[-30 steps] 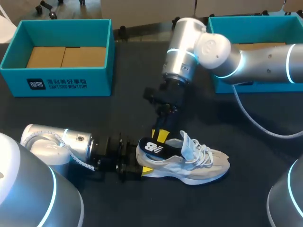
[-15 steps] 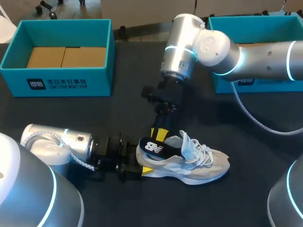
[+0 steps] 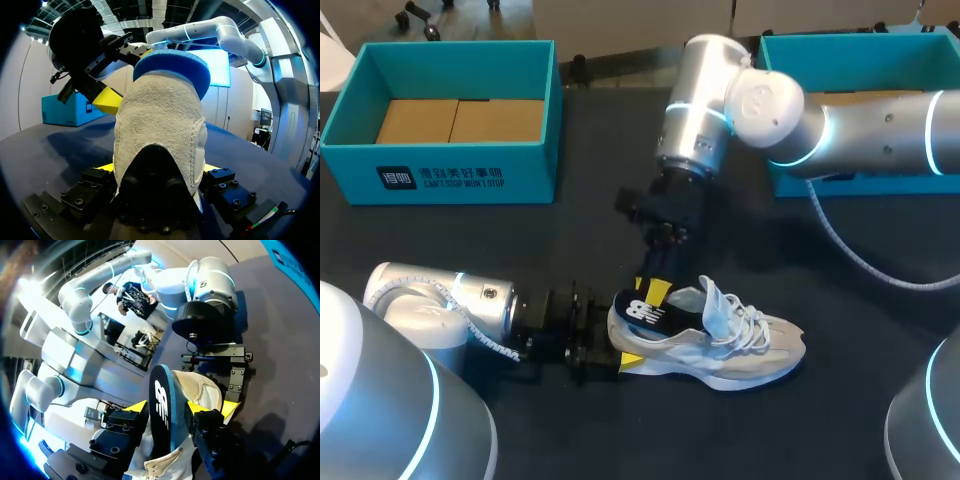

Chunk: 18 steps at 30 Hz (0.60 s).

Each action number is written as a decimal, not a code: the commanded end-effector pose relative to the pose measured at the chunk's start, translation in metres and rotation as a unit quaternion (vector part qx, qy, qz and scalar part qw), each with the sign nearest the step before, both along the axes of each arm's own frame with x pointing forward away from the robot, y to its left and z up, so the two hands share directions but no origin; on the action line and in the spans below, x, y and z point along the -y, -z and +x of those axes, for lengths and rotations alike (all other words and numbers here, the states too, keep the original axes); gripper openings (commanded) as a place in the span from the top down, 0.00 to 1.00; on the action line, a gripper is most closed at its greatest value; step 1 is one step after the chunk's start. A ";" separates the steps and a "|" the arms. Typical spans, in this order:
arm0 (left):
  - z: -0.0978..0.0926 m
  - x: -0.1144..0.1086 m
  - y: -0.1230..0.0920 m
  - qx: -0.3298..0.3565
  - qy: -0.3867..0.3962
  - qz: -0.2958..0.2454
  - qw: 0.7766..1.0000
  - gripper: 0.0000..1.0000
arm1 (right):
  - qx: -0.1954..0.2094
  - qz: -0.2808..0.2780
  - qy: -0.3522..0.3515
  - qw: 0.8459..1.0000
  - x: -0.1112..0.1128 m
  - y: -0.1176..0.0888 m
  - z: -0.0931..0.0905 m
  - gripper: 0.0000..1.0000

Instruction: Take the shoe out of the shoebox, open the shoe tongue, remove and reinsert the insole, then place the shoe into the shoebox

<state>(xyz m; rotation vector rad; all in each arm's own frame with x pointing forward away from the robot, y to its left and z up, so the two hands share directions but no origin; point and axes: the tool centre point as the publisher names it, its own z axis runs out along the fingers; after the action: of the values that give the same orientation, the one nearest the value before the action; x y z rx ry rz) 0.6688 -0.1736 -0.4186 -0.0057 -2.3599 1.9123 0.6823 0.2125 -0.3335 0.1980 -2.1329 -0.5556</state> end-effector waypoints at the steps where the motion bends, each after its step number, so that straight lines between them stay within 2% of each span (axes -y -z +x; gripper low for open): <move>1: 0.002 0.000 0.002 0.000 0.000 0.002 1.000 1.00 | 0.001 0.001 0.002 1.000 -0.001 0.003 -0.002 0.53; 18: 0.002 0.000 0.002 0.000 0.000 0.002 1.000 1.00 | 0.000 0.001 -0.001 1.000 -0.005 0.009 -0.013 0.51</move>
<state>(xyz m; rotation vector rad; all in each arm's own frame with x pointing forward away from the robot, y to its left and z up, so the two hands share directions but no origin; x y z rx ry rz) 0.6688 -0.1733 -0.4189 -0.0053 -2.3601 1.9119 0.6714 0.2146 -0.3386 0.2001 -2.1310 -0.5583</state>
